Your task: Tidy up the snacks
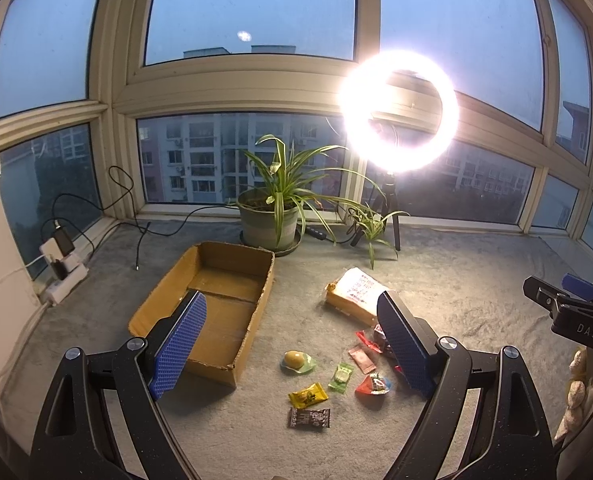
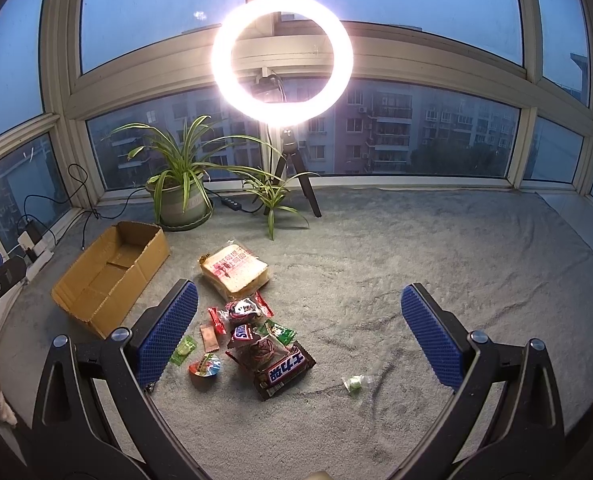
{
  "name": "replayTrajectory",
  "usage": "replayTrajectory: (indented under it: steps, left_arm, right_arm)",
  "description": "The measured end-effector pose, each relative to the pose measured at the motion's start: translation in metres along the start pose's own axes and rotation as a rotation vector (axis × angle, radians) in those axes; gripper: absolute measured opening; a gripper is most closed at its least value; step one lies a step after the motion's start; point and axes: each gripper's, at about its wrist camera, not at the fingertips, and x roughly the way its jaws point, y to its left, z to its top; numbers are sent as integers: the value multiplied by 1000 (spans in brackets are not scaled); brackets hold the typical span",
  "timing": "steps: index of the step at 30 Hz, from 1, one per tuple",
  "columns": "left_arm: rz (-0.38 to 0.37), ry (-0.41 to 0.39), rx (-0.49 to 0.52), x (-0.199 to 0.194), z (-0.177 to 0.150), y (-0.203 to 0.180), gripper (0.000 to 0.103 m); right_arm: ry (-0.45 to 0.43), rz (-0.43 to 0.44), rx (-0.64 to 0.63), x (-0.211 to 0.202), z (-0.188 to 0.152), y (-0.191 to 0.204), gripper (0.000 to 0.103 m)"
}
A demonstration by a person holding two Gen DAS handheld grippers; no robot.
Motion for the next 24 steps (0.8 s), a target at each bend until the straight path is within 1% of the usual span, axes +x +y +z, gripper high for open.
replayTrajectory:
  steps: [7,8,9,14,18,19,21,22,24]
  left_arm:
    - [-6,14,3,4,-1,2,87]
    - [-7,15,4,4,-1,2,87]
    - [-8,17,6,4,-2,2,87]
    - [-7,29,13,8,-5,5,87]
    - [0,51,13,13,-11,12,87]
    - [1,61,11,14,-13,13,87]
    - [0,83,12,18,-20,16,85]
    - [-3,95,14,20,-23,17,82]
    - [-14,126,16,25,-30,17,80]
  right_arm:
    - [23,-23,-33,6,-7,0,103]
    - [42,-55,-85,8,-5,0,103]
    - [51,-67,-104,9,-4,0,103]
    - [68,-53,-76,12,-2,-11,103]
    - [43,-26,-38,17,-8,-23,103]
    - [49,-25,-39,18,-11,-28,103]
    - [70,-31,-40,20,-17,-36,103]
    - [81,-33,-39,22,-21,-41,103]
    - [78,-27,-36,26,-30,-50,103]
